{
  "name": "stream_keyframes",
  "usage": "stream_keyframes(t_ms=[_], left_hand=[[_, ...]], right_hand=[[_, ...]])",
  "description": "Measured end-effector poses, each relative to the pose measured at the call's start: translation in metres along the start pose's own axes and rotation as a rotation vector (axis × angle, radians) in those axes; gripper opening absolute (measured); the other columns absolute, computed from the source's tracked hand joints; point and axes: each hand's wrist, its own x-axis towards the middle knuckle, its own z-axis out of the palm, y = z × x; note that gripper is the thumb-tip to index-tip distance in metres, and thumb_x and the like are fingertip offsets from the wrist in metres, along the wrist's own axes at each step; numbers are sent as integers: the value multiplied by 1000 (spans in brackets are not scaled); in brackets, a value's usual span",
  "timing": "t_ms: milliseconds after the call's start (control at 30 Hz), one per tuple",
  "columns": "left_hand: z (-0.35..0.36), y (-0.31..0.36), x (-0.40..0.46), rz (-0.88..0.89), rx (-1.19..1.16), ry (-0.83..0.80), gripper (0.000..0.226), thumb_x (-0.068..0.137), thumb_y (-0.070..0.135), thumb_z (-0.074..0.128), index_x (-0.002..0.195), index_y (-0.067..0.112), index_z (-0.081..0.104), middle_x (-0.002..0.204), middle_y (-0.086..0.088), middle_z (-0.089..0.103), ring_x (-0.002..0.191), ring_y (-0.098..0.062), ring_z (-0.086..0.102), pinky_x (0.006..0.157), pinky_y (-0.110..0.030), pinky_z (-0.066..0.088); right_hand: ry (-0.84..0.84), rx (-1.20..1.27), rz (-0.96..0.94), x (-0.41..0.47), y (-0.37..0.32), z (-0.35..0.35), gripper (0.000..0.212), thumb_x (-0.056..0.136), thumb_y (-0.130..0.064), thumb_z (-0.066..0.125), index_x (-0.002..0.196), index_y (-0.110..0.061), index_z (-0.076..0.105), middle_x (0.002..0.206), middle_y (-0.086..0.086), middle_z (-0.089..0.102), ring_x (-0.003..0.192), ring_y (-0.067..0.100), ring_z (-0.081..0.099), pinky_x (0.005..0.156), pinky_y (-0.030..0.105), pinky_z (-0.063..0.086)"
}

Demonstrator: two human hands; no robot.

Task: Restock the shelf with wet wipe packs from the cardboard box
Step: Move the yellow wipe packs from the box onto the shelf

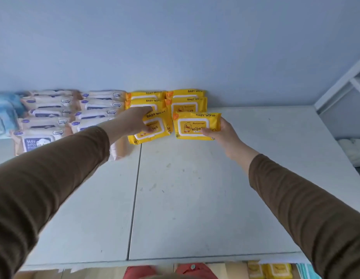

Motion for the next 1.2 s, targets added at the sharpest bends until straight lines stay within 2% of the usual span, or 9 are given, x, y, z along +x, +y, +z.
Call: stream_keyframes(t_ms=[167,300,433,567,700,800,933,1033,1200], left_hand=[[-2,-10,37,30,25,-58,88,78,36,80,152,32,32,153,1,42,137,-27,41,107,-39,38],[1,-17,49,100,155,6,75,78,42,78,144,33,43,132,-3,56,116,-27,56,91,-40,50],[9,-25,51,217,208,164,64,73,39,82,128,24,51,116,-2,49,114,-27,47,90,-45,47],[9,-30,55,203,244,160,62,77,41,79,128,25,49,113,0,55,114,-25,49,90,-48,49],[13,-26,51,187,293,214,63,77,45,77,129,26,48,116,0,54,114,-26,47,90,-46,48],[19,-21,41,171,296,302,65,77,39,78,132,23,46,123,-4,49,118,-29,43,91,-43,46],[28,-10,17,212,215,412,62,79,27,75,134,21,47,130,-5,47,120,-29,41,93,-41,44],[44,-2,-2,288,170,403,56,81,25,73,131,18,49,130,-5,48,118,-29,42,94,-43,46],[81,23,-42,363,54,345,51,84,27,70,131,17,51,128,-3,51,120,-27,42,99,-41,42]], right_hand=[[-22,-10,13,43,9,6,41,83,-7,78,119,-20,63,114,-2,73,101,11,70,82,23,54],[63,-33,11,59,26,11,41,81,-12,80,117,-20,63,114,-2,73,106,17,69,95,38,55],[183,-175,-34,65,34,15,40,78,-29,84,109,-21,61,103,-4,71,97,16,69,88,42,57],[202,-244,-52,69,33,22,40,80,-33,81,110,-21,58,103,-5,70,96,15,68,88,45,57],[241,-309,-41,71,32,26,48,76,-40,82,107,-19,54,101,-1,68,93,18,67,84,48,57],[343,-367,-67,65,31,27,60,67,-41,85,110,-19,51,108,0,63,99,21,63,87,45,56],[448,-522,-131,40,28,25,63,77,-29,81,127,-11,47,124,6,50,114,23,47,95,34,42],[401,-599,-169,9,29,23,55,82,-25,73,129,-11,48,127,8,50,118,26,46,94,31,39],[308,-742,-191,-63,39,17,47,87,-22,66,130,-13,50,130,7,49,122,26,41,98,33,38]])
